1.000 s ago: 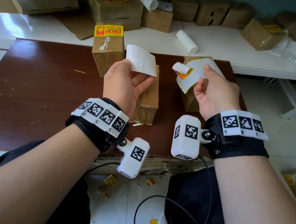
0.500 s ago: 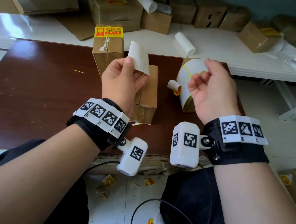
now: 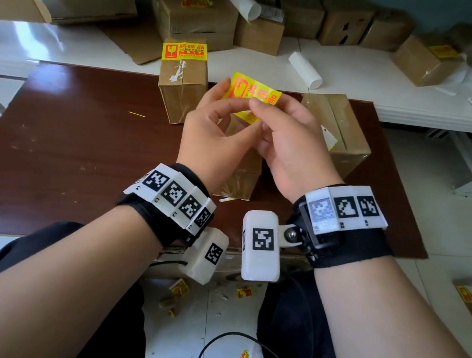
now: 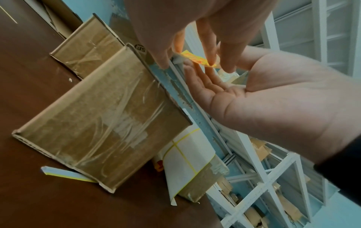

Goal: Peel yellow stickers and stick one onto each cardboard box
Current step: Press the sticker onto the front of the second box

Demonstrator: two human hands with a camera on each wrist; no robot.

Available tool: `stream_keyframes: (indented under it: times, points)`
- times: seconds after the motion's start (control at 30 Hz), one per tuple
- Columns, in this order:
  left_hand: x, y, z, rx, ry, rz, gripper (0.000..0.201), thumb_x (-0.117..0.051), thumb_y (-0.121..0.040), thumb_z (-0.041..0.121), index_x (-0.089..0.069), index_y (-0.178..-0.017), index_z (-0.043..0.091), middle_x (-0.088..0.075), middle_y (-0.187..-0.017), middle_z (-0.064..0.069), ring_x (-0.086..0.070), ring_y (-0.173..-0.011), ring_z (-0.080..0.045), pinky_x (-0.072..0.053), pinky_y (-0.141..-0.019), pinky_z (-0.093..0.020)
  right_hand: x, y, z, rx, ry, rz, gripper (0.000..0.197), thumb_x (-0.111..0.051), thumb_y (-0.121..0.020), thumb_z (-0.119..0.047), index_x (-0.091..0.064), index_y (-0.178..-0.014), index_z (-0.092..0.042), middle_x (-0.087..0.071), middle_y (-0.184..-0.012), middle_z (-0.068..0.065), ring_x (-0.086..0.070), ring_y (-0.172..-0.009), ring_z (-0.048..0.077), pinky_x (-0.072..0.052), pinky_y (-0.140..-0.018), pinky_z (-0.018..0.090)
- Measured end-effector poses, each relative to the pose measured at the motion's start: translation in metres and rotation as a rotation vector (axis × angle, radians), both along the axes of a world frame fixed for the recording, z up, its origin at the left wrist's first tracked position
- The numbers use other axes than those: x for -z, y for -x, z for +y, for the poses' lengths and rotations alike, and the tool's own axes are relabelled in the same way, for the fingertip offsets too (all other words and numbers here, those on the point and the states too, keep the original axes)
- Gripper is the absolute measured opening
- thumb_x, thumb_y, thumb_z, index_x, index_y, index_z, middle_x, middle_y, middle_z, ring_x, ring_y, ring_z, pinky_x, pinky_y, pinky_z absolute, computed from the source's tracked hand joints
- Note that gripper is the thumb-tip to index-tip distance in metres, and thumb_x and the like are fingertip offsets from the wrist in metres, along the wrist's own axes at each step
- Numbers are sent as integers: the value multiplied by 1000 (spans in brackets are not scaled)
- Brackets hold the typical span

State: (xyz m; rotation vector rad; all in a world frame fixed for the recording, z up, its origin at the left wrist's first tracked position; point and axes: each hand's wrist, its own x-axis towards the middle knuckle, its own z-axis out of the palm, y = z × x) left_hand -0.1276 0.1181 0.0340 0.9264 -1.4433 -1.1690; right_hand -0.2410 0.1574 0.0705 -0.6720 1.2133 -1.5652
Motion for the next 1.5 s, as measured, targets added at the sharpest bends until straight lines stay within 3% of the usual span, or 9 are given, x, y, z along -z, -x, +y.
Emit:
stream_keyframes:
  times: [0.13, 0.23, 0.33, 0.5, 0.8, 0.93, 1.17, 1.3, 1.5]
  points:
    - [-1, -3, -3, 2, -2, -38, 45, -94, -73, 32, -78, -115, 28, -54, -152, 1, -56, -137, -2, -52, -112, -31, 3, 1, -1, 19, -5, 8, 23, -58, -107, 1, -75, -119, -8, -76, -126, 25, -76, -113, 34, -60, -107, 50]
    - [-1, -5, -8, -46, -25, 5, 39, -90, -80, 31, -77, -116, 22, -62, -141, -4, -62, -128, -5, -55, -103, -23, 4, 1, -2, 24, -46, 58, 25, -56, -109, -4, -76, -122, -12, -75, -127, 25, -74, -121, 40, -62, -105, 48]
    - [-1, -8, -15, -107, -50, 96, 21, -74, -94, 22, -80, -112, 16, -75, -121, -9, -72, -115, -20, -59, -103, -47, 3, 1, -1, 6, -42, 94, 23, -57, -111, -9, -74, -123, -18, -81, -123, 10, -79, -114, 28, -64, -99, 39]
    - [0, -13, -23, -168, -97, 126, 10, -73, -96, 14, -80, -99, 20, -76, -90, 1, -68, -82, -12, -61, -88, -54, 2, 3, -1, -29, 3, 147, 27, -55, -112, -11, -70, -134, -18, -80, -127, 7, -77, -118, 24, -63, -92, 29]
    - [0, -20, -34, -223, -205, 356, 23, -80, -88, 25, -67, -100, 10, -67, -80, -7, -64, -70, -14, -52, -60, -29, 7, 5, -6, -87, 118, 226, 36, -54, -111, -2, -61, -141, -19, -78, -129, 5, -76, -104, 14, -56, -84, 27]
    - [-2, -23, -35, -141, -254, 335, 20, -76, -97, 23, -76, -108, 6, -67, -72, 6, -60, -65, -9, -50, -59, -24, 11, 4, -12, -10, 82, 220, 30, -56, -109, 0, -59, -132, -18, -79, -122, 6, -77, -95, 11, -57, -79, 26]
    - [-6, -21, -33, -108, -215, 224, 11, -75, -93, 26, -75, -91, 15, -70, -78, -4, -64, -71, -17, -52, -64, -31, 18, 15, -18, 221, 46, 219, 14, -75, -99, -4, -65, -106, -10, -80, -92, 2, -72, -74, 5, -57, -71, 25]
    - [-1, -21, -37, -142, -235, 78, 16, -69, -99, 24, -71, -86, 17, -71, -75, -1, -67, -73, -11, -56, -72, -33, 19, 14, -16, 205, 52, 246, 30, -80, -96, -7, -68, -124, -10, -84, -104, 8, -79, -85, 13, -60, -72, 23]
    - [2, -21, -42, -125, -391, 64, 29, -71, -99, 29, -65, -71, 21, -61, -82, -7, -56, -77, -18, -50, -73, -32, 25, 15, -19, 223, -44, 301, 21, -85, -94, -20, -78, -109, -8, -84, -99, 8, -82, -97, 26, -61, -73, 26]
